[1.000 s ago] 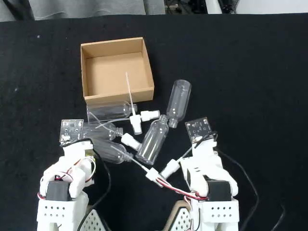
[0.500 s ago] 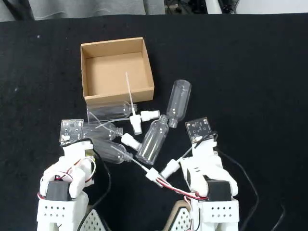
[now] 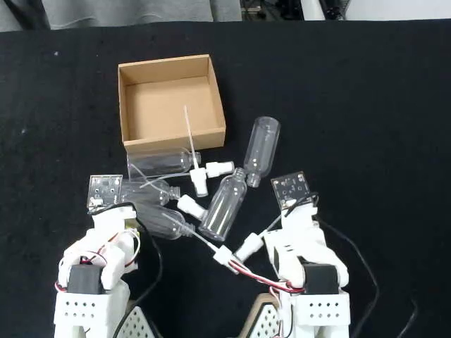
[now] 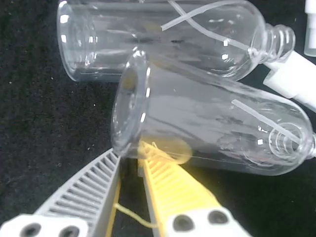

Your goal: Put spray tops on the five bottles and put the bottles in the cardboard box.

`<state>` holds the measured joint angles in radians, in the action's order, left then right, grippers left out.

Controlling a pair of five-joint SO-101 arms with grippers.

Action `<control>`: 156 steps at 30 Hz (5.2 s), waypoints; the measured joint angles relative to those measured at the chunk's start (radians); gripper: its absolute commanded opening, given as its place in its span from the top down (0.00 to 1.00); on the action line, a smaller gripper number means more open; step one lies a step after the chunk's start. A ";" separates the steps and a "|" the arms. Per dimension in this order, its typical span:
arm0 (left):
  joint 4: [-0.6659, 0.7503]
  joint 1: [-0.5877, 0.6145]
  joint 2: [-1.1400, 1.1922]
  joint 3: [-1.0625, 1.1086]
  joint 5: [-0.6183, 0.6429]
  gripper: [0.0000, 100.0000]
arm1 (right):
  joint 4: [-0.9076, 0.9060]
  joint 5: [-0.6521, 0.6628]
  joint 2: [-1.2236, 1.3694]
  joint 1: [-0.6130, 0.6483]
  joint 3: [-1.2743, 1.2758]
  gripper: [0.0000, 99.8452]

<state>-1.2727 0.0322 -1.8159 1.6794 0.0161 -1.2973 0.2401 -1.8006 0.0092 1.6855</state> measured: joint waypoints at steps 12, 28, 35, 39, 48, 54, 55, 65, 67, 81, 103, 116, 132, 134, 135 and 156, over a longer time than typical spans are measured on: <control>0.000 0.000 0.000 0.000 0.000 0.97 | 0.000 0.000 0.000 0.000 0.000 0.99; 0.002 0.002 -0.002 -0.017 -0.003 0.97 | 0.000 0.000 0.000 0.000 0.000 0.99; 0.117 0.002 0.000 -0.017 -0.009 0.97 | 0.000 0.000 0.000 0.000 0.000 0.99; 0.150 0.002 0.000 -0.017 -0.141 0.97 | 0.000 0.000 0.000 0.000 0.000 0.99; 0.153 0.101 -0.002 -0.052 -0.315 0.97 | 0.000 0.000 0.000 -0.018 0.000 0.99; 0.107 0.204 -0.002 -0.104 -0.299 0.85 | 0.008 0.000 0.000 -0.167 -0.017 0.99; 0.098 0.210 -0.002 -0.109 -0.288 0.82 | 0.026 -0.002 0.000 -0.193 -0.017 0.99; 0.091 0.222 -0.002 -0.112 -0.170 0.79 | 0.121 0.181 0.000 -0.227 -0.028 0.98; 0.091 0.222 -0.002 -0.112 -0.170 0.79 | 0.123 0.207 0.000 -0.230 -0.054 0.98; 0.091 0.222 -0.002 -0.112 -0.170 0.79 | 0.121 0.232 0.000 -0.232 -0.450 0.90; 0.091 0.222 -0.002 -0.112 -0.164 0.79 | 0.087 0.146 0.242 -0.230 -0.911 0.84; 0.091 0.222 -0.002 -0.112 -0.164 0.79 | 0.043 0.041 0.555 -0.137 -0.991 0.77; 0.095 0.222 -0.002 -0.112 -0.164 0.79 | 0.041 -0.121 1.003 0.035 -1.125 0.77; 0.095 0.222 -0.002 -0.112 -0.164 0.79 | 0.041 -0.132 1.056 0.035 -1.151 0.77; 0.095 0.222 -0.002 -0.112 -0.164 0.79 | 0.041 -0.140 1.083 0.035 -1.165 0.77; 0.095 0.222 -0.002 -0.112 -0.164 0.79 | 0.146 -0.302 1.623 0.069 -1.415 0.77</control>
<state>-1.1776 0.2547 -1.8174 1.5673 -0.1481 -1.1515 -0.0621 -0.1772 0.0783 0.2708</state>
